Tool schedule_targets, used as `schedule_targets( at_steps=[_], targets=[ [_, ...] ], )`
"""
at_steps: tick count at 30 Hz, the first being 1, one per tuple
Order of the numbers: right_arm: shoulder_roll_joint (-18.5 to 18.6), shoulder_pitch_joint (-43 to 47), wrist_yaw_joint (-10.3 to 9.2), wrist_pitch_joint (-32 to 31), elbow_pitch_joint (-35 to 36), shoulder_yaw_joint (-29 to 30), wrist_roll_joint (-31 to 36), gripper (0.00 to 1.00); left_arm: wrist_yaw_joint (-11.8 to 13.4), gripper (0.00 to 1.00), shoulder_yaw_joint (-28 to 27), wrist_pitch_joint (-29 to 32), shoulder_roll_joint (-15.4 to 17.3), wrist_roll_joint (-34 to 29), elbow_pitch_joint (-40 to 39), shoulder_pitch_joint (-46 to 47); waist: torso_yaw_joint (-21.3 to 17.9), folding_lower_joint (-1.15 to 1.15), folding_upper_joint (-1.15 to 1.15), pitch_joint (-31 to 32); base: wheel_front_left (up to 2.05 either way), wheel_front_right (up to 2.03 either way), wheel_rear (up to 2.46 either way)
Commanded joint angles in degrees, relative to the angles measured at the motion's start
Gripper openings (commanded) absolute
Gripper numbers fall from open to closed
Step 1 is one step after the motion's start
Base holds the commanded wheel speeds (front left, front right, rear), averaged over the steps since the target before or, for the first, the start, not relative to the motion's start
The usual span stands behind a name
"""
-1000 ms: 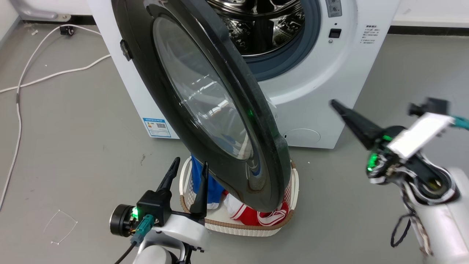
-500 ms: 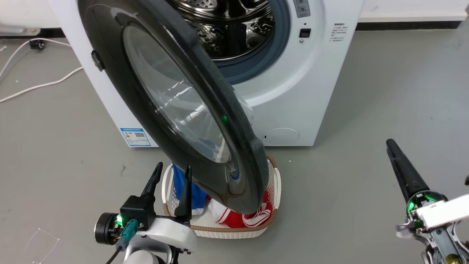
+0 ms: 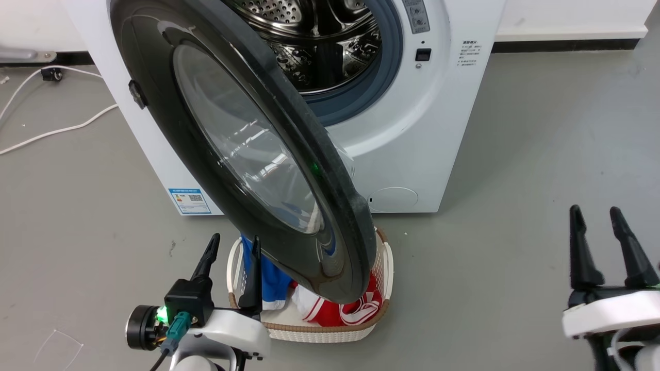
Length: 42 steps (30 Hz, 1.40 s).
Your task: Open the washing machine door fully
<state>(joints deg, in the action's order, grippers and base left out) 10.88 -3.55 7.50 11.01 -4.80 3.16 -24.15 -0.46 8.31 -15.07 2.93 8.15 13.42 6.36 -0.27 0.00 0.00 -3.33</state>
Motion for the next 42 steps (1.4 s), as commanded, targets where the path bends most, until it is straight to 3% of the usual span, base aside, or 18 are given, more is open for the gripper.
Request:
schedule_targets(
  at_steps=[1,8,26,27,37,42],
  targets=[
    [-1.5,1.01,0.0,0.42,0.54,-0.12,5.68,1.0,-0.17,1.0,-0.27,-0.15,-0.05,-0.6,0.21,-0.37,0.22,0.0,0.0,0.36,0.0,0.0,0.0],
    [-5.19,4.44,-0.01,0.63,-0.15,-1.92,16.88,1.0,-0.74,1.0,-0.54,-0.15,-0.04,-1.76,1.08,-0.78,0.39,0.0,0.0,1.44,0.0,0.0,0.0],
    [-7.29,4.04,-0.01,1.22,-2.1,-1.91,19.67,1.0,-1.39,1.0,-0.68,-0.15,-0.05,-1.68,2.27,-0.71,0.05,0.0,0.0,1.62,0.0,0.0,0.0],
    [-7.37,4.01,-0.01,1.23,-2.13,-1.93,19.62,1.0,-1.49,0.0,-0.64,-0.15,-0.05,-1.32,2.35,-0.68,0.04,0.0,0.0,1.59,0.0,0.0,0.0],
    [-7.71,2.72,-0.01,1.37,-3.06,-1.63,19.41,1.0,-1.55,0.0,-0.65,-0.15,-0.05,0.65,1.76,0.44,0.15,0.0,0.0,0.78,0.0,0.0,0.0],
    [-7.83,2.13,-0.01,1.58,-3.5,-1.16,19.74,1.0,-0.53,0.0,-0.11,-0.14,-0.05,1.34,-2.67,1.62,0.63,0.0,0.0,0.64,0.0,0.0,0.0]
  ],
)
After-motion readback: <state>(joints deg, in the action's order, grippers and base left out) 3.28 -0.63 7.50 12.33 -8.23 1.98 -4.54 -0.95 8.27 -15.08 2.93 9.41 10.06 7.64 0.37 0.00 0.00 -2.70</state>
